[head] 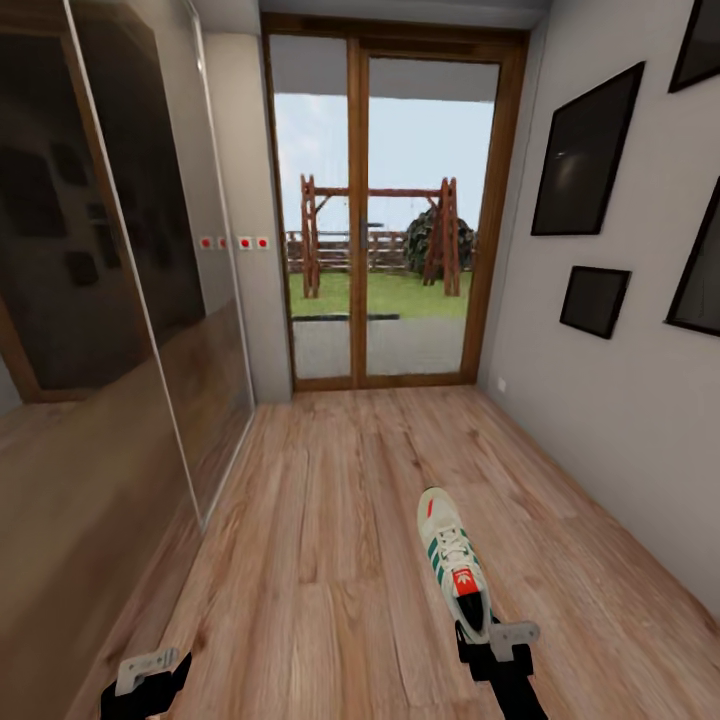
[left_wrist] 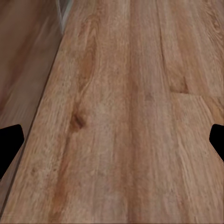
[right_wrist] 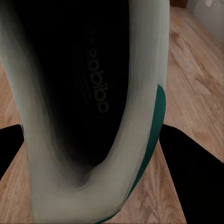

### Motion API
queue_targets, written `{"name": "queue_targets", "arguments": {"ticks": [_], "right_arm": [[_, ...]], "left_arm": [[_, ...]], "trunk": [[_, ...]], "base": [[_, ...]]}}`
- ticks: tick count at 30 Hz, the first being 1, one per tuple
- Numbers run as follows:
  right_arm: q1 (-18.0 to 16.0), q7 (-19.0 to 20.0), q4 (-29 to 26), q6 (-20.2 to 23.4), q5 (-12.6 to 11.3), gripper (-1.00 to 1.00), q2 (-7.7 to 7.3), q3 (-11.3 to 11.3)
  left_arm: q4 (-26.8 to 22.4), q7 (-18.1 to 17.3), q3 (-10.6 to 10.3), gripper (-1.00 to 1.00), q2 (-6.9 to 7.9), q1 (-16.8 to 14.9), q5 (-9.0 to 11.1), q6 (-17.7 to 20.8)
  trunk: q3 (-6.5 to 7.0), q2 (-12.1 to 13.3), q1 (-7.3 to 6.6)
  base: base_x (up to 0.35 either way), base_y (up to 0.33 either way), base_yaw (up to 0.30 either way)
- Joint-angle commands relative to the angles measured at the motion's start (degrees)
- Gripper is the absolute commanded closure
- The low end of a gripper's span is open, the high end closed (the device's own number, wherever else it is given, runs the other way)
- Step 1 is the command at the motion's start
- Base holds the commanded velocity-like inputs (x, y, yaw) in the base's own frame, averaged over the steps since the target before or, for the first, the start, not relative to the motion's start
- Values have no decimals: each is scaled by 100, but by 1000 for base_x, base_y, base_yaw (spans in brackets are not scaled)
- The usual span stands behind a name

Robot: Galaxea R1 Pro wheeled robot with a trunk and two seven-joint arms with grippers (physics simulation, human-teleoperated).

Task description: Pick up the two gym shoes and the two sandals from the corridor floor and place them onto the hallstand (shoe rack) in the corridor, making sure they are on the rack and not on the floor. Arrange them so the two gym shoes are next to each other and the two sandals are next to each other.

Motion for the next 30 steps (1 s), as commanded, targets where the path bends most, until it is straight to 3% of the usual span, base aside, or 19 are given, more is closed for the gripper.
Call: {"name": "queue_targets", "arguments": {"ticks": [1, 14, 30], "right_arm": [[-4, -10, 3, -17, 58, 100, 7, -28], [-4, -10, 4, -17, 58, 100, 7, -28], [-4, -10, 13, -9, 58, 100, 3, -28]], "left_arm": [[7, -46, 48, -100, -2, -5, -18, -12], [8, -46, 43, -100, -10, -5, -19, -12], [8, -46, 39, -100, -11, -5, -18, -12]], "trunk": [[-6, -2, 2], [-6, -2, 2], [-6, -2, 2]], "base": [[337, 13, 0], [338, 2, -28], [338, 0, -248]]}}
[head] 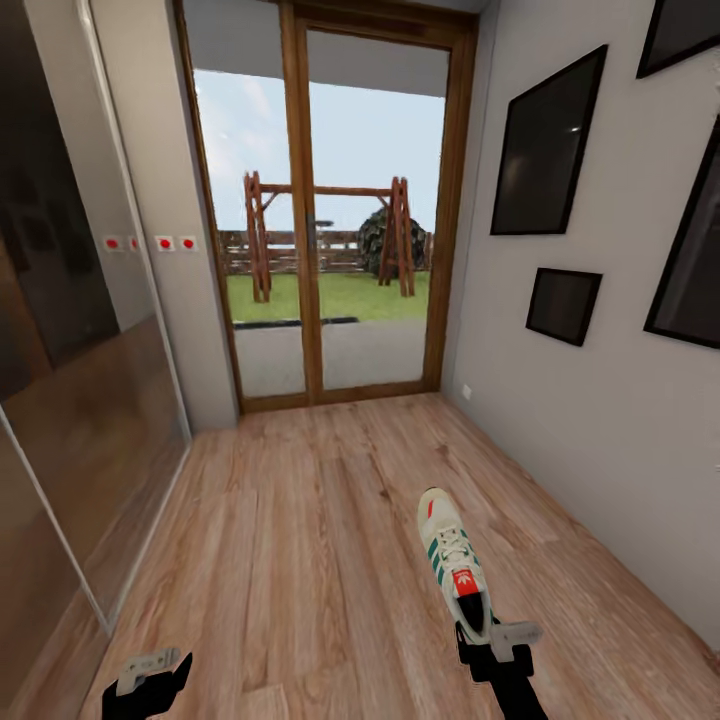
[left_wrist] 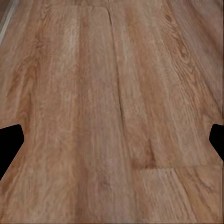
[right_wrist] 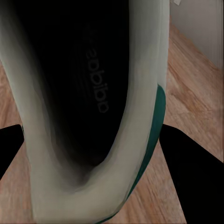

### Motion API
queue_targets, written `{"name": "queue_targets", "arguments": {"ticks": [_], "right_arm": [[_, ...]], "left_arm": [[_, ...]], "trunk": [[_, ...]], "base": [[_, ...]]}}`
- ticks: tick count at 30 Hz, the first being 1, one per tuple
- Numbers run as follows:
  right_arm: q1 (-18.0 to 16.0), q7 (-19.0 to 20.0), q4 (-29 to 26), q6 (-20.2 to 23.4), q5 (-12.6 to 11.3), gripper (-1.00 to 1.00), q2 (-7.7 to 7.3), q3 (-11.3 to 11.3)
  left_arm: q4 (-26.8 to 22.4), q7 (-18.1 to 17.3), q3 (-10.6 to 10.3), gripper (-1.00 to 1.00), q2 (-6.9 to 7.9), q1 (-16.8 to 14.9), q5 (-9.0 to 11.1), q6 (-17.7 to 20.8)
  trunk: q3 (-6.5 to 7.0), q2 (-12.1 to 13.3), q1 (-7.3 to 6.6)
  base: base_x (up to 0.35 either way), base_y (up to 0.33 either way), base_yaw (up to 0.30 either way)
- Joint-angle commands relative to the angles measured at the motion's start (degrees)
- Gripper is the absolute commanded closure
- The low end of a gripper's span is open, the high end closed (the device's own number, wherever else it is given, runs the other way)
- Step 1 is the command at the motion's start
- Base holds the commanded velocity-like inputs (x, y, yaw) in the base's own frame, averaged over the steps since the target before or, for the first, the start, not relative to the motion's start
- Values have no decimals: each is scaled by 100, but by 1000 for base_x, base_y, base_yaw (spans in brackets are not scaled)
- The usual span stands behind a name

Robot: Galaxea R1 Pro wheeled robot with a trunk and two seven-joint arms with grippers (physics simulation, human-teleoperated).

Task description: Pick up the two gym shoes and the two sandals from the corridor floor and place them onto the hallstand (shoe rack) in the corridor, making sure they are on the rack and not on the floor. Arrange them so the two gym shoes are next to each other and the two sandals are next to each other.

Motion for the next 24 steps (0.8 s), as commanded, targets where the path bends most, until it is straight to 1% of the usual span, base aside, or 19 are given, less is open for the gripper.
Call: {"name": "queue_targets", "arguments": {"ticks": [1, 12, 24], "right_arm": [[-5, -10, 8, -18, 58, 100, 9, -27], [-5, -9, 12, -18, 58, 100, 8, -27], [-5, -10, 13, -18, 58, 100, 8, -27]], "left_arm": [[4, -46, 48, -100, -1, -4, -18, -12], [4, -46, 48, -100, -1, -4, -18, -12], [4, -46, 48, -100, -1, -4, -18, -12]], "trunk": [[-6, -2, 2], [-6, -2, 2], [-6, -2, 2]], "base": [[338, 0, -265], [338, 21, -266], [331, 146, -266]]}}
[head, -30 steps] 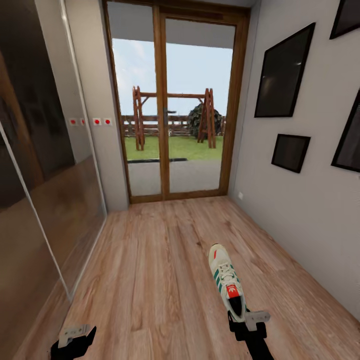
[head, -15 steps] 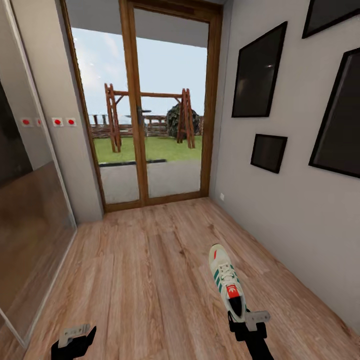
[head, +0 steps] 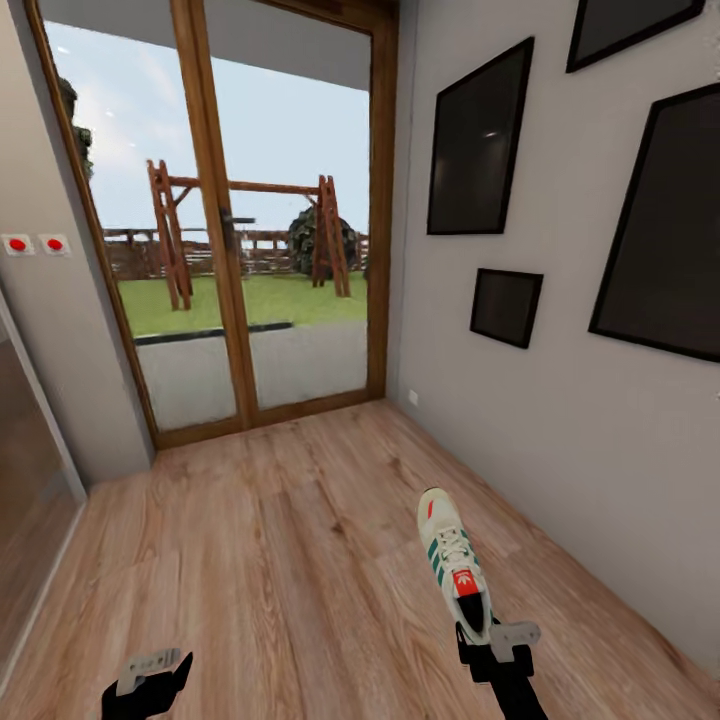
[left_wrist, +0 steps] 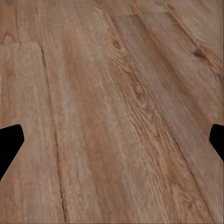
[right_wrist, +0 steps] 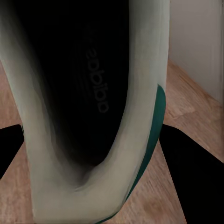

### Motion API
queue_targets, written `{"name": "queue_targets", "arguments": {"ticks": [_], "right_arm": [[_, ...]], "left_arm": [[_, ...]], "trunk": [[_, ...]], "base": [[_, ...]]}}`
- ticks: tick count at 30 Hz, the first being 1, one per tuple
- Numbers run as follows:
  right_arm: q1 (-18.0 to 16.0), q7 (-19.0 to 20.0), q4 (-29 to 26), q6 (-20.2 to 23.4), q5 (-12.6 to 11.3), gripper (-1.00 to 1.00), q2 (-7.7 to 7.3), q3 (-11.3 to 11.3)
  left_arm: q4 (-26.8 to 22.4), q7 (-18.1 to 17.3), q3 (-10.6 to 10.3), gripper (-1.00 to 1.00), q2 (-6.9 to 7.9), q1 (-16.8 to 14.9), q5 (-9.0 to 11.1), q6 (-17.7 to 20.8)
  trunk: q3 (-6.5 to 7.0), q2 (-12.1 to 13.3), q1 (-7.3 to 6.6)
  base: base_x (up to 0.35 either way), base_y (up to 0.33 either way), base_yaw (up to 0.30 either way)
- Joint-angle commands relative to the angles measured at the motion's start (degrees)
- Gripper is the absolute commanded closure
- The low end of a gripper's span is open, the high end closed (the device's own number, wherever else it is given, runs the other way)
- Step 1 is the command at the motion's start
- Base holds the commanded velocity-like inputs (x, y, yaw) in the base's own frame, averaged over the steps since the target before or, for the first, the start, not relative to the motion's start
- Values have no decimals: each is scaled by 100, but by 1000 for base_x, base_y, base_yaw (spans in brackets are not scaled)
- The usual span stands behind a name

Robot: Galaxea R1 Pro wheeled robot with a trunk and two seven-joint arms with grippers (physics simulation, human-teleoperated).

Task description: Pick up the two gym shoes and the two sandals from the corridor floor and place them onto the hallstand (shoe rack) in the corridor, making sure they are on the rack and not on the floor. Arrange them so the two gym shoes are next to each other and the two sandals are next to each other.

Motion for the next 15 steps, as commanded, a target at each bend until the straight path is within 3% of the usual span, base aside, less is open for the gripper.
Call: {"name": "queue_targets", "arguments": {"ticks": [1, 10, 15], "right_arm": [[-5, -8, 4, -18, 58, 100, 8, -29], [-5, -6, 4, -18, 58, 100, 10, -26], [-5, -8, 4, -18, 58, 100, 10, -28]], "left_arm": [[5, -46, 48, -100, -1, -4, -18, -12], [5, -46, 50, -100, -1, -4, -18, -12], [5, -46, 49, -100, -1, -4, -17, -12]], "trunk": [[-6, -2, 2], [-6, -2, 2], [-6, -2, 2]], "base": [[312, 193, -266], [265, 228, -266], [42, 39, -266]]}}
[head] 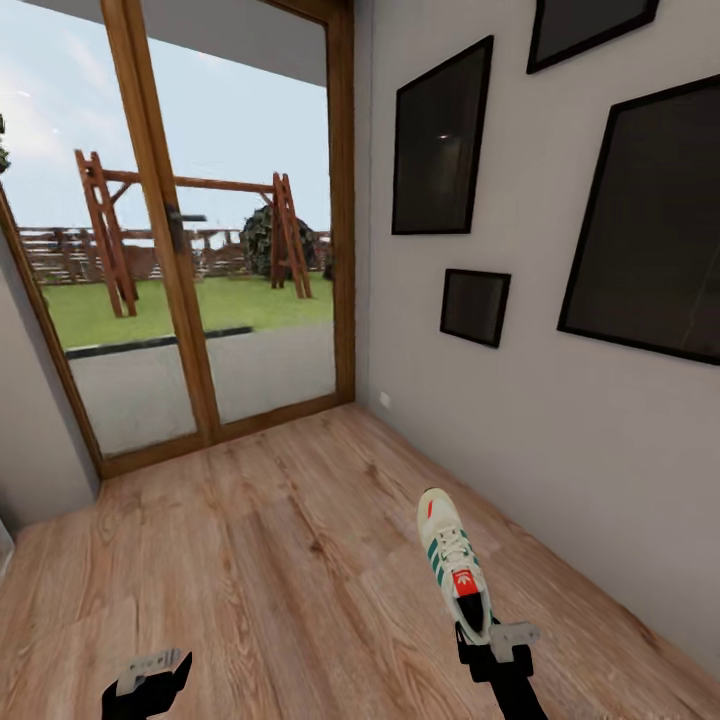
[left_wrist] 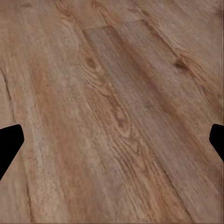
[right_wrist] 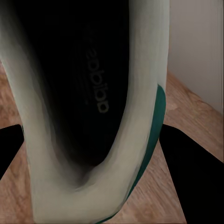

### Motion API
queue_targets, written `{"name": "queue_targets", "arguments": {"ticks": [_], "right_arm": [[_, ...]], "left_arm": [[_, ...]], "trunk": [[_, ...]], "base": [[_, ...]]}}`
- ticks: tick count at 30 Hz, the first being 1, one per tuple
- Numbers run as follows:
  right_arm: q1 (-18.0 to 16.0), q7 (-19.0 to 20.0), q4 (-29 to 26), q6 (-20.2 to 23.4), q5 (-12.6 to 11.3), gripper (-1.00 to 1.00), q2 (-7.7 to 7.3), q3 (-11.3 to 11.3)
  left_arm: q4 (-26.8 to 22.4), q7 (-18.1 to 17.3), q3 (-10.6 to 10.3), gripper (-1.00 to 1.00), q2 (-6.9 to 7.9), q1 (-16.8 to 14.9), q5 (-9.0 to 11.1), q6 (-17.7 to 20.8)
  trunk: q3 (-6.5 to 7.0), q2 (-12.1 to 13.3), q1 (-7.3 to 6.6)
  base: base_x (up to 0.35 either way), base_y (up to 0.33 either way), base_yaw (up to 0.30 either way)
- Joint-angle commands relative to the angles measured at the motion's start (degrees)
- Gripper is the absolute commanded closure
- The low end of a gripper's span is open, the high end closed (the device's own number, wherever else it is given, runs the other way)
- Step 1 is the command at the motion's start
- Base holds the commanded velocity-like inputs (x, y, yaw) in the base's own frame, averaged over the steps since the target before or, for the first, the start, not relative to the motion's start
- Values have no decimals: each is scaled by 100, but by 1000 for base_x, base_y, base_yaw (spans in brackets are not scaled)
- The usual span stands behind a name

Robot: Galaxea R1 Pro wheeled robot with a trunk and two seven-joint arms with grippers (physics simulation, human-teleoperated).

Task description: Pick up the two gym shoes and the two sandals from the corridor floor and place them onto the hallstand (shoe rack) in the corridor, making sure they are on the rack and not on the floor. Arrange them so the two gym shoes are next to each other and the two sandals are next to each other.

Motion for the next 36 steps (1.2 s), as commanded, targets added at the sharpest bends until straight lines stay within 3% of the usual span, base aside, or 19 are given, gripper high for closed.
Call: {"name": "queue_targets", "arguments": {"ticks": [1, 16, 36], "right_arm": [[-5, -10, 6, -18, 58, 100, 7, -28], [-5, -7, 6, -18, 58, 100, 7, -27], [-5, -8, 6, -18, 58, 100, 7, -22]], "left_arm": [[4, -46, 48, -100, -1, -4, -19, -12], [4, -44, 53, -100, -1, -4, -12, -12], [4, -45, 56, -100, -1, -4, -11, -12]], "trunk": [[-6, -2, -1], [-6, -2, -1], [-6, -2, -1]], "base": [[16, 14, -266], [9, 15, -266], [117, 274, -266]]}}
